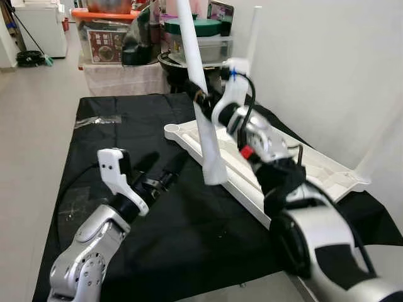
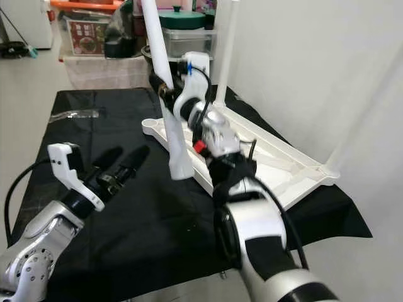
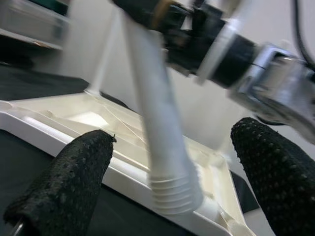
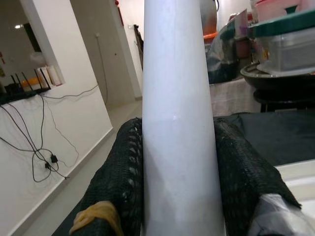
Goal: Building children table
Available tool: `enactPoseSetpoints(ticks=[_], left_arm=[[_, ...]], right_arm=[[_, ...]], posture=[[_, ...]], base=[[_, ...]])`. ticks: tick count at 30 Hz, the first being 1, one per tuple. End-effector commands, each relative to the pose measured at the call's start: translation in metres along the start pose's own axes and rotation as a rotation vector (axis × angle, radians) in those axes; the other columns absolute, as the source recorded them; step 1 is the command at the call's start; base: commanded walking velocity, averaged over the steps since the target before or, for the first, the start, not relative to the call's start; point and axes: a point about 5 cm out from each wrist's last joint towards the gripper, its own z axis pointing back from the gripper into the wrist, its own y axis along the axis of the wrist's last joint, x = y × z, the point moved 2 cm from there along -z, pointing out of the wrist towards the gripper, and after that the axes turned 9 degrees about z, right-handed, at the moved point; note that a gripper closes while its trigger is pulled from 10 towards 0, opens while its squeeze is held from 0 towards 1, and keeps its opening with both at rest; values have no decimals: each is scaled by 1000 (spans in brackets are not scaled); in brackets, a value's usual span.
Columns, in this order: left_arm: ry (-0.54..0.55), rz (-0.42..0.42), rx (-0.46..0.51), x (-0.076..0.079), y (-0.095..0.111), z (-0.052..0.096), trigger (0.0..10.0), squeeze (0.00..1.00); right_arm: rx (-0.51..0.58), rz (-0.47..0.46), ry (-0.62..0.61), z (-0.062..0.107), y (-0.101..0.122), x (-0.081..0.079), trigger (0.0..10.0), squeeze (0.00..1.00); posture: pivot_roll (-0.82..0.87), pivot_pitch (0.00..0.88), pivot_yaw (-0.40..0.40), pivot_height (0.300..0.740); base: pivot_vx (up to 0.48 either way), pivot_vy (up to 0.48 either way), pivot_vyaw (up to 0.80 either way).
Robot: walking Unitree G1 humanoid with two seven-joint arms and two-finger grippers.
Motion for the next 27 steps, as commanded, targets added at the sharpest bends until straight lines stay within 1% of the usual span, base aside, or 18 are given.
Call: enactPoseSetpoints(ticks=[1, 2, 4, 7, 8, 9, 10, 11, 12, 13, 15, 18, 19, 20, 23, 24, 26, 27], left_arm=[[-56, 9, -53, 7, -7, 1, 10000, 0], [-62, -6, -93, 5, -11, 2, 10000, 0], [-33, -26, -108, -1, -13, 3, 10000, 0], [-19, -35, -116, -5, -13, 3, 10000, 0], [2, -39, -127, -9, -14, 4, 10000, 0], [41, -46, -128, -15, -14, 5, 10000, 0], [59, -52, -122, -18, -13, 5, 10000, 0], [66, -54, -119, -19, -12, 5, 10000, 0], [66, -54, -119, -19, -12, 5, 10000, 0], [82, -71, -105, -21, -9, 4, 10000, 0], [84, -62, -84, -21, -6, 3, 10000, 0], [80, -53, -78, -21, -5, 2, 10000, 0], [62, -42, -80, -18, -6, 0, 10000, 0], [52, -38, -81, -16, -6, -1, 10000, 0], [29, -35, -88, -13, -7, -1, 10000, 0], [1, -43, -104, -9, -8, -2, 10000, 0], [1, -43, -104, -9, -8, -2, 10000, 0], [-23, -50, -116, -5, -9, -2, 10000, 0]], right_arm=[[57, -11, -12, 1, 8, -1, 0, 0], [53, -26, -16, 2, 3, -3, 0, 0], [61, -32, -9, 3, 4, -4, 0, 0], [69, -47, -9, 3, 7, -6, 0, 0], [100, -47, 20, 4, 13, -11, 0, 0], [162, -13, 80, 7, 25, -23, 0, 0], [191, 7, 110, 9, 31, -30, 0, 0], [207, 20, 124, 10, 33, -33, 0, 0], [207, 20, 124, 10, 33, -33, 0, 0], [224, 43, 144, 12, 36, -40, 0, 0], [231, 42, 160, 13, 37, -45, 0, 0], [229, 40, 167, 14, 36, -48, 0, 0], [223, 35, 187, 15, 32, -55, 0, 0], [221, 34, 194, 16, 31, -58, 0, 0], [219, 35, 202, 16, 29, -61, 0, 0], [208, 39, 207, 17, 24, -63, 0, 0], [208, 39, 207, 17, 24, -63, 0, 0], [198, 41, 209, 18, 20, -64, 0, 0]], posture=[[98, 0, -63, 740], [96, 0, -56, 740], [92, 0, -54, 740], [92, 0, -54, 740], [90, 0, -52, 740], [90, 0, -52, 740], [90, 0, -52, 740], [90, 0, -52, 740], [90, 0, -52, 740], [87, 0, -49, 740], [90, 0, -50, 740], [90, 0, -50, 740], [90, 0, -50, 740], [90, 0, -50, 740], [85, 0, -46, 740], [85, 0, -46, 740], [85, 0, -46, 740], [88, 0, -49, 740]], base=[[0, 0, 0], [0, 0, 0], [0, 0, 0], [0, 0, 0], [0, 0, 0], [0, 0, 0], [0, 0, 0], [0, 0, 0], [0, 0, 0], [0, 0, 0], [0, 0, 0], [0, 0, 0], [0, 0, 0], [0, 0, 0], [0, 0, 0], [0, 0, 0], [0, 0, 0], [0, 0, 0]])
